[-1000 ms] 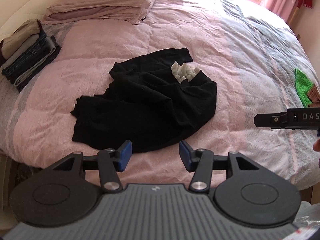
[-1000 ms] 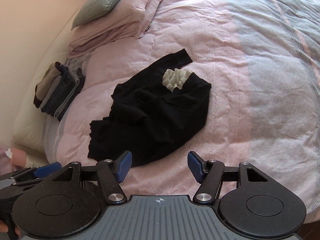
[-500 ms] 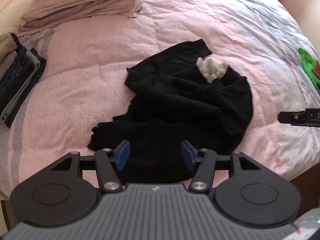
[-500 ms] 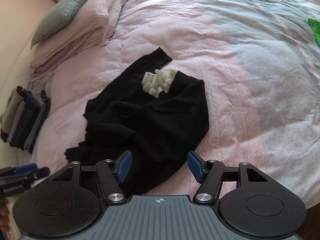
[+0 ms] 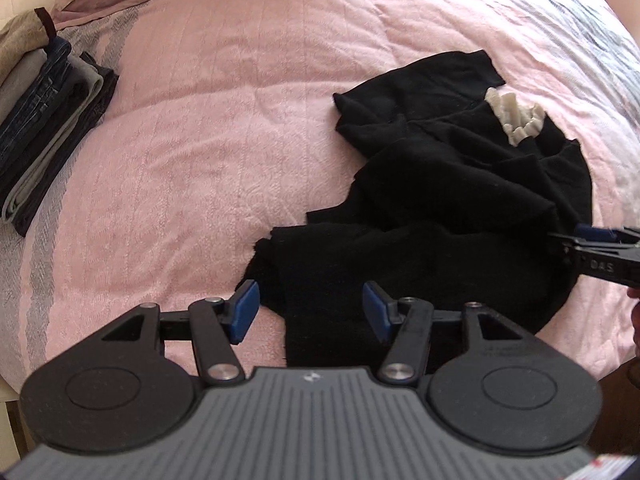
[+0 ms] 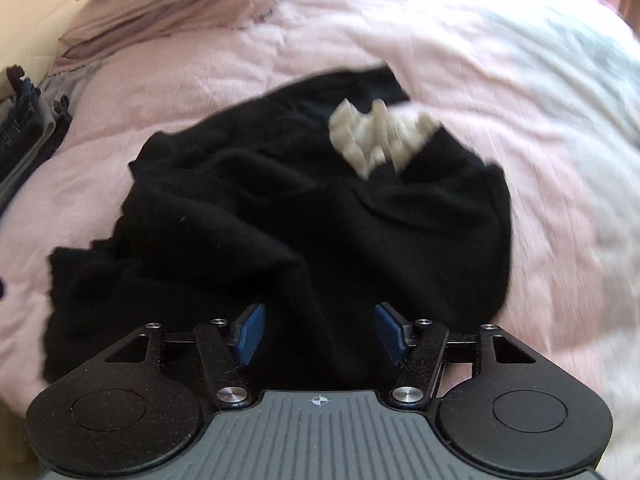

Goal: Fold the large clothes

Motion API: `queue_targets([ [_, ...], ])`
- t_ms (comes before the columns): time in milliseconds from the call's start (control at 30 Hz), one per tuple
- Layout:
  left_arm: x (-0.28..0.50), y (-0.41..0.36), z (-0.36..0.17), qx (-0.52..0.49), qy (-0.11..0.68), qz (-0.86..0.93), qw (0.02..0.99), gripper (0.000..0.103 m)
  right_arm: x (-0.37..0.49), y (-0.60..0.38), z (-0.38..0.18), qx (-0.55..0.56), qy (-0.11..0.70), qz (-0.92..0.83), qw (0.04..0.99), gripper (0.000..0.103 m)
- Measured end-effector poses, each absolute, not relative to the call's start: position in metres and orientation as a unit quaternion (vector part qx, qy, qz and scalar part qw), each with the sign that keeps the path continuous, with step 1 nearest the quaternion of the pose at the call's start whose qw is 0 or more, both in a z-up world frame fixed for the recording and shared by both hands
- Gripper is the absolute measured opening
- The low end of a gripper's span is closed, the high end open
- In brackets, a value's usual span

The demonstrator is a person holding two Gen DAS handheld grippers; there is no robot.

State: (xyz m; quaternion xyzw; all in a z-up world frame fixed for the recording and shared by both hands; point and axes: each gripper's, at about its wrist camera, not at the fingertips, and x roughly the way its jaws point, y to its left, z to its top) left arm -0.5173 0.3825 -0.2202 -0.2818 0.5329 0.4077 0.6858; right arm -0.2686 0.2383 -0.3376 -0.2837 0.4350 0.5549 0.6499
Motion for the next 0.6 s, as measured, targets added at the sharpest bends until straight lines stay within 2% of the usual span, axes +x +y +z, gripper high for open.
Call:
queue_targets([
  [33, -0.519, 0.384, -0.223, -0.28, 0.535, 0.41, 0.684, 0.053, -0.267, 0.237, -0.341, -0.273, 0.428, 0.566, 0.65, 0.0],
  [200, -0.525, 0.397, -0.226, -0.259, 0.539, 0.409, 0.69, 0.052, -0.208, 0.173, -0.301, -0.135, 0.414, 0.516, 0.738, 0.0],
  [333, -0.513, 0.409, -0.225, -0.226, 0.537, 0.39, 0.713, 0.049, -0.13, 0.08, -0.27, -0.037, 0.44, 0.378, 0.814, 0.0],
  [467, -0.481, 0.417, -0.226, -0.197, 0.533, 0.343, 0.748, 0.049, -0.059, 0.003, -0.276, 0.053, 0.487, 0.242, 0.838, 0.002],
  [500, -0.469, 0.417, -0.228, -0.187, 0.532, 0.326, 0.759, 0.049, -0.042, -0.012, -0.291, 0.069, 0.525, 0.218, 0.82, 0.005],
  [533, -0.456, 0.418, -0.229, -0.176, 0.53, 0.31, 0.769, 0.049, -0.027, -0.025, -0.308, 0.078, 0.582, 0.189, 0.787, 0.018],
  [567, -0.443, 0.419, -0.231, -0.169, 0.528, 0.296, 0.778, 0.049, -0.015, -0.036, -0.323, 0.079, 0.629, 0.159, 0.757, 0.036],
  [600, -0.431, 0.421, -0.233, -0.163, 0.527, 0.283, 0.785, 0.049, -0.013, -0.046, -0.33, 0.073, 0.648, 0.14, 0.745, 0.039],
])
